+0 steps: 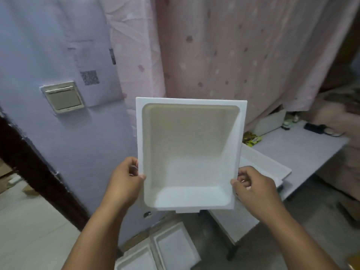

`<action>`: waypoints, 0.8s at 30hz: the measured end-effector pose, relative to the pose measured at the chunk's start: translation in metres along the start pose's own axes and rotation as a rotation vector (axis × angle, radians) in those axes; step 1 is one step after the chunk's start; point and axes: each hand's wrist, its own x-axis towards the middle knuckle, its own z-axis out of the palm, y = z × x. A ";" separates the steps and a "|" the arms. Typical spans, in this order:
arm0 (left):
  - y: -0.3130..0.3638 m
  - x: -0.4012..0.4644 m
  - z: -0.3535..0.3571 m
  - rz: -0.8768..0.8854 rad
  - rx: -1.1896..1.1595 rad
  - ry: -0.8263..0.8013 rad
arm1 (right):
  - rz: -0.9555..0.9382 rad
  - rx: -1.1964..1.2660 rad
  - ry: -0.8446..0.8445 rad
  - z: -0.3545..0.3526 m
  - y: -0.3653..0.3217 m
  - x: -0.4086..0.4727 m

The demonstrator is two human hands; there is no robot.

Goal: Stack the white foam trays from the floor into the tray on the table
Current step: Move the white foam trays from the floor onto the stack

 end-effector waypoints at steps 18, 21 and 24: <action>0.088 -0.062 0.291 -0.130 0.368 -0.422 | 0.274 -0.287 0.056 -0.183 0.216 0.061; 0.090 -0.037 0.299 -0.177 0.339 -0.449 | 0.263 -0.276 0.030 -0.176 0.215 0.093; 0.090 0.000 0.304 -0.194 0.259 -0.414 | 0.178 -0.253 0.030 -0.167 0.206 0.132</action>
